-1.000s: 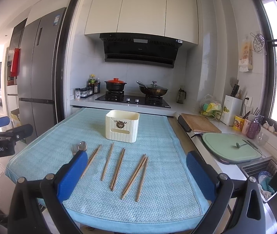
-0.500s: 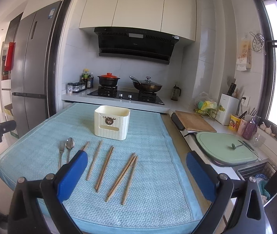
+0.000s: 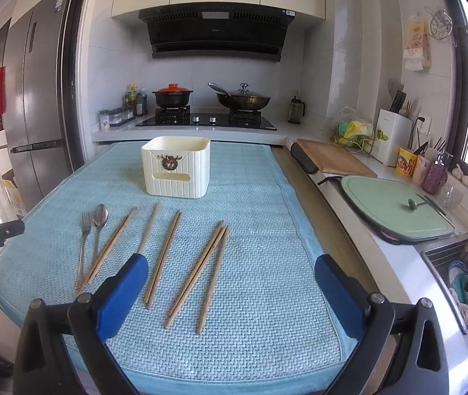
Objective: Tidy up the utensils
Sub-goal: 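Lower the left tool onto the silver fork while the right tool grasps a chopstick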
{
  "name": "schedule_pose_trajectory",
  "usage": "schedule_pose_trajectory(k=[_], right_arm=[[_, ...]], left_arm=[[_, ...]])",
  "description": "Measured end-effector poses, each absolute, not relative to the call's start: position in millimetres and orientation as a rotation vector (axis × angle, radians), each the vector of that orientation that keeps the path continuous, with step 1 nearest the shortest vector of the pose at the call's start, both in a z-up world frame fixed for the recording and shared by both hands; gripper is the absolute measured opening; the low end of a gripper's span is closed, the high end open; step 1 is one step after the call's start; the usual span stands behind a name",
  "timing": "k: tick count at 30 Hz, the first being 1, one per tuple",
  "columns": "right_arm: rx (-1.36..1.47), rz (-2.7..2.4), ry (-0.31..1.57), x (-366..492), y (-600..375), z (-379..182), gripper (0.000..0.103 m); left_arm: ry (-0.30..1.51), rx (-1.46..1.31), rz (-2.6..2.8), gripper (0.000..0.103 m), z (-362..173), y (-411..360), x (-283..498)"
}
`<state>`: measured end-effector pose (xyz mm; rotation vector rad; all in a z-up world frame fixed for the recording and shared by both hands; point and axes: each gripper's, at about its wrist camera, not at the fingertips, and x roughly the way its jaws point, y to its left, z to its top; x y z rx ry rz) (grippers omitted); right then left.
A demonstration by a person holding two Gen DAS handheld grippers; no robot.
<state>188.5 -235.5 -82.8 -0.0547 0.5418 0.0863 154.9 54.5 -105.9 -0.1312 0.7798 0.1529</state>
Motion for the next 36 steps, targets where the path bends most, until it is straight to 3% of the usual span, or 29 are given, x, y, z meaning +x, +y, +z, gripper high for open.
schedule_pose_trajectory(k=[14,20,22,23,25,28,32,36], right_arm=[[-0.025,0.135,0.665,235.2,-246.2,-108.4,0.103],[-0.001,0.189,0.755,274.8,-254.1,-136.0,0.095],[-0.003,0.21,0.795,293.3,-252.6,-148.3,0.084],[-0.012,0.213,0.828,304.6,-250.2,-155.8,0.071],[-0.02,0.235,0.875,323.5,-244.4,-168.2,0.057],[-0.011,0.276,0.939,352.7,-236.0,-185.9,0.056],[-0.08,0.262,1.03,382.0,-223.0,-213.1,0.033],[-0.156,0.261,1.044,384.0,-213.6,-216.1,0.025]], left_arm=[[0.952,-0.105,0.221,0.103,-175.2,66.3,237.9],[0.981,-0.085,0.248,0.103,-191.4,75.8,256.4],[0.989,-0.084,0.25,0.102,-195.8,77.4,260.4],[0.995,-0.085,0.249,0.102,-198.0,77.4,263.4],[0.999,-0.084,0.246,0.102,-200.1,77.6,266.1],[1.011,-0.092,0.239,0.102,-204.5,76.3,273.3],[1.011,-0.095,0.231,0.103,-206.4,78.0,279.0],[1.007,-0.06,0.244,0.103,-203.5,85.3,281.7]])
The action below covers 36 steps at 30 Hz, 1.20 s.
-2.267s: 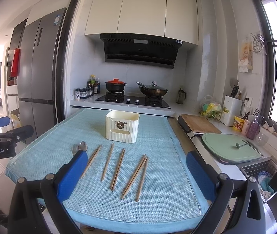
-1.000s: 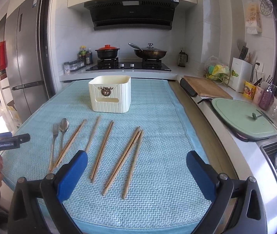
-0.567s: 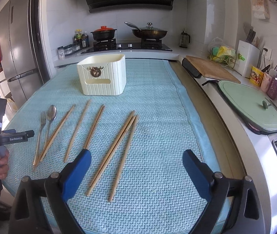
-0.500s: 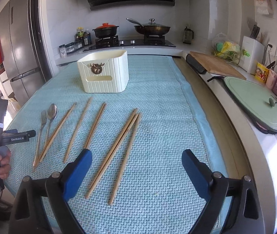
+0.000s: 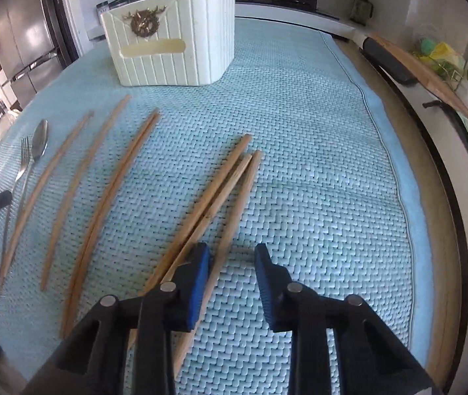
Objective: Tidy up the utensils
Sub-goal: 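Lower the left tool onto the silver fork while the right tool grasps a chopstick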
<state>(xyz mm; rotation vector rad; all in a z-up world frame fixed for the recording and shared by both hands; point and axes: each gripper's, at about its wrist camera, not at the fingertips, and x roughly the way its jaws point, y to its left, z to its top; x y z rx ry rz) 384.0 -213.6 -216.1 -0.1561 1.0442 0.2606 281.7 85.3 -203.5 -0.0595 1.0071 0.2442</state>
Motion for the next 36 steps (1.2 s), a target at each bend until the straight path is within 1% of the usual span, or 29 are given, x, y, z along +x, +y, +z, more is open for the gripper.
schedule_pose_trajectory(k=[1,7,17,21,23,24,25,26,27,28,32,35,36], right_arm=[[-0.152,0.259,1.054,383.9,-214.3,-216.7,0.023],[-0.123,0.267,1.087,378.1,-223.1,-215.3,0.023],[-0.036,0.292,1.167,425.2,-242.4,-212.3,0.023],[-0.098,0.276,1.166,442.6,-231.6,-211.6,0.023],[-0.132,0.259,1.161,452.1,-223.3,-210.9,0.023],[-0.14,0.251,1.158,455.6,-221.0,-210.0,0.023],[-0.14,0.247,1.16,459.3,-220.0,-210.3,0.023],[-0.138,0.24,1.162,463.8,-219.0,-210.6,0.023],[-0.141,0.235,1.16,468.1,-217.6,-210.8,0.023],[-0.146,0.236,1.157,470.2,-216.2,-211.0,0.023],[-0.141,0.23,1.147,490.0,-210.0,-212.5,0.023],[-0.134,0.234,1.139,494.9,-208.8,-212.8,0.023],[-0.141,0.237,1.132,494.9,-208.8,-213.0,0.022]], left_arm=[[1.009,-0.06,0.242,0.103,-203.8,89.2,282.3],[1.037,-0.085,0.194,0.103,-207.6,108.0,295.8],[1.053,-0.108,0.202,0.103,-215.2,121.0,345.9],[1.048,-0.107,0.178,0.101,-214.0,132.6,377.5],[1.047,-0.101,0.149,0.093,-211.7,134.9,385.0],[1.043,-0.095,0.138,0.086,-211.1,135.8,385.8],[1.041,-0.095,0.124,0.081,-210.5,138.1,387.4],[1.04,-0.1,0.112,0.079,-211.0,141.0,388.8],[1.038,-0.103,0.103,0.075,-211.3,144.5,391.7],[1.033,-0.105,0.094,0.073,-211.7,147.9,395.6],[1.009,-0.096,0.042,0.072,-214.3,157.0,417.9],[0.997,-0.08,0.042,0.054,-215.4,158.8,428.6],[0.994,-0.078,0.045,0.04,-214.6,160.6,432.8]])
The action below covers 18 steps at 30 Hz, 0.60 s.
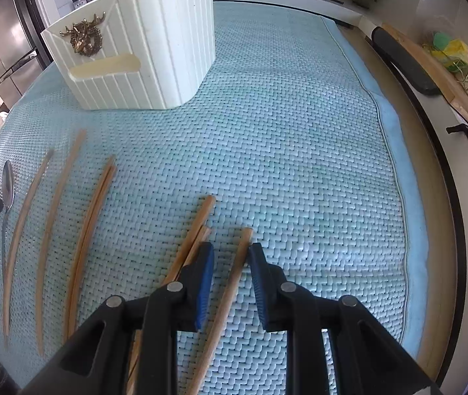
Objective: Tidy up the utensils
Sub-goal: 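Lower the left tool onto the silver fork while the right tool grasps a chopstick, then lift the fork and chopstick and carry both toward the cream caddy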
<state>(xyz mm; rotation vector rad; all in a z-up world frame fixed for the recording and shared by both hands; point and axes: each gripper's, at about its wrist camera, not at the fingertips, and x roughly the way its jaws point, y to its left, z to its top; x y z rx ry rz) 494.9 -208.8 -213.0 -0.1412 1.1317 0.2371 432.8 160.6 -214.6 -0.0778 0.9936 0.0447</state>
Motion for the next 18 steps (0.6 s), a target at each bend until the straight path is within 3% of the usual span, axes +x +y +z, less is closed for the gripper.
schedule_pose_trajectory(k=[1,3,11,13,18], right_arm=[[-0.148,0.236,1.124,490.2,-212.2,-214.3,0.021],[-0.146,0.232,1.111,463.6,-221.8,-214.4,0.011],[-0.099,0.267,1.085,455.1,-237.9,-210.7,0.007],[-0.091,0.271,1.08,451.8,-234.4,-214.4,0.007],[-0.044,0.275,1.056,443.7,-242.1,-202.5,0.007]], left_arm=[[0.992,-0.085,0.034,0.027,-214.2,163.5,436.5],[0.995,-0.11,0.014,0.025,-216.2,169.0,440.8],[0.968,-0.176,0.002,0.018,-221.1,185.0,447.3],[0.936,-0.184,0.0,0.0,-216.7,188.0,442.5],[0.955,-0.182,-0.002,0.0,-217.1,185.0,438.1]])
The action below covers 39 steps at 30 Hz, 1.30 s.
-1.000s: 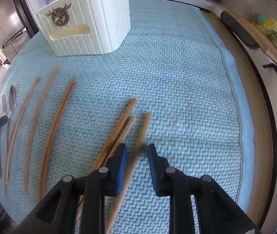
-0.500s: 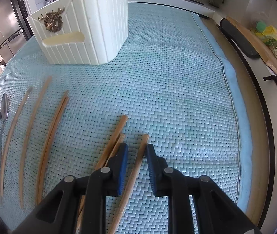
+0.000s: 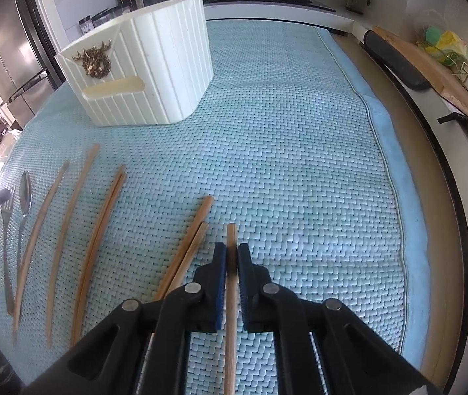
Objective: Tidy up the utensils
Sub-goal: 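Lift the fork and chopstick and carry both toward the cream caddy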
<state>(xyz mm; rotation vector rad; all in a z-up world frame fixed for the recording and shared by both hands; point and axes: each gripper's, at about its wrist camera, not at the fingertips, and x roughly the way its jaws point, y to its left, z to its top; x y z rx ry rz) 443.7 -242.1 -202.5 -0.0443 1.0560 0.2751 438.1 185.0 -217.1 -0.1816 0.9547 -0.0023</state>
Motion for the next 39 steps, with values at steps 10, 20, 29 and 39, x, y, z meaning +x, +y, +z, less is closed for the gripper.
schedule_pose_trajectory(k=[10,20,29,39], right_arm=[[0.002,0.286,1.023,419.7,-248.4,-180.3,0.007],[-0.031,0.377,0.877,396.7,-239.3,-103.3,0.007],[-0.025,0.424,0.735,365.1,-230.1,-45.1,0.007],[0.026,0.42,0.568,369.0,-221.0,9.0,0.007]], left_arm=[[0.88,-0.254,0.009,0.0,-194.7,180.6,400.2],[0.697,-0.184,-0.016,0.0,-107.7,172.5,369.0],[0.595,-0.135,-0.043,0.0,-61.4,157.1,346.8],[0.475,-0.126,-0.061,0.0,7.8,146.3,363.9]])
